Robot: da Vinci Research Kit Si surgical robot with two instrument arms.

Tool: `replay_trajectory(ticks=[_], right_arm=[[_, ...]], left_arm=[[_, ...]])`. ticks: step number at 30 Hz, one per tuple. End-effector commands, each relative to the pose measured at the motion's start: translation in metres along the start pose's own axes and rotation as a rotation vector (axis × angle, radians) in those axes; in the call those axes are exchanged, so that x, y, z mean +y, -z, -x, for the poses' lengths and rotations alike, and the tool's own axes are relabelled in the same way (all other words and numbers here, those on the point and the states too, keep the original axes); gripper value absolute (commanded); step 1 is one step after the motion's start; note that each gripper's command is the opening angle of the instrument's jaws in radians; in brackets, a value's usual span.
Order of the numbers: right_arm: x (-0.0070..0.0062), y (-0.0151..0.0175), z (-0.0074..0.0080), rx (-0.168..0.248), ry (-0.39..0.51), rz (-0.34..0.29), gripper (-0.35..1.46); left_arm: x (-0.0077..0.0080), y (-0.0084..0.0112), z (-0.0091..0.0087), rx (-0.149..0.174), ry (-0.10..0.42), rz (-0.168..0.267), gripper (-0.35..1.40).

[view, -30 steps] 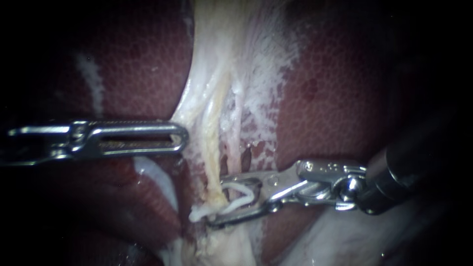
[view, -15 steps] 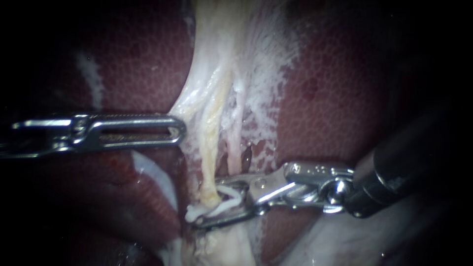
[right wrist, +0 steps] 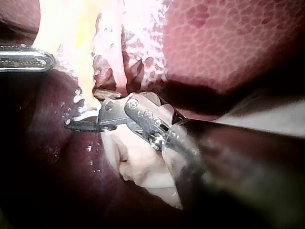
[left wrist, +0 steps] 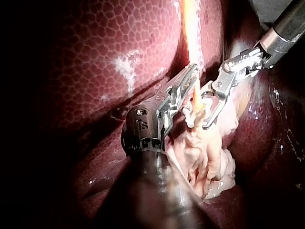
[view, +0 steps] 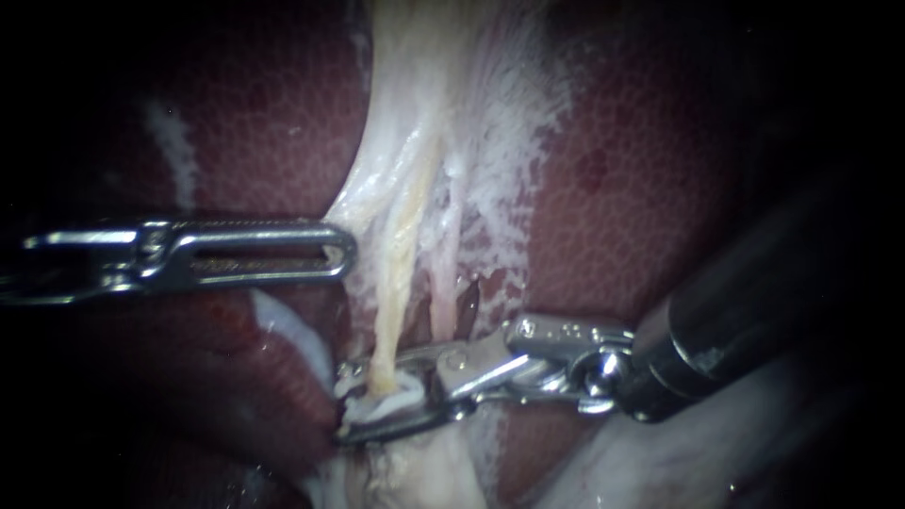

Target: Clipping second clip left tube

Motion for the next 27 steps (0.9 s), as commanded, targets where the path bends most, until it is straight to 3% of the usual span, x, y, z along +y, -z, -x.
replay_trajectory(ticks=[1, 12, 14, 18, 20, 27], right_arm=[[0.0000, 0.0001, -0.0001, 0.001, 0.000, 0.001, 0.38], [0.0000, 0.0004, -0.0001, 0.000, 0.000, -0.001, 0.27], [0.0002, 0.0006, 0.0000, 0.002, 0.001, 0.004, 0.18], [0.0010, 0.0013, 0.0003, 0.017, 0.002, 0.045, -0.25], [0.0014, 0.0016, 0.0005, 0.013, 0.002, 0.063, -0.35], [0.0021, 0.0022, 0.0008, 0.000, -0.007, 0.092, -0.35]], left_arm=[[0.0000, 0.0000, 0.0000, 0.000, 0.000, 0.000, -0.35], [0.0000, 0.0000, 0.0000, 0.000, 0.000, 0.000, -0.35], [0.0000, 0.0000, 0.0000, 0.000, 0.000, 0.000, -0.35], [0.0000, 0.0001, 0.0000, 0.000, 0.000, 0.000, -0.35], [0.0000, 0.0001, 0.0000, 0.000, 0.000, 0.000, -0.35], [0.0000, 0.0001, 0.0000, 0.000, -0.001, 0.000, -0.35]])
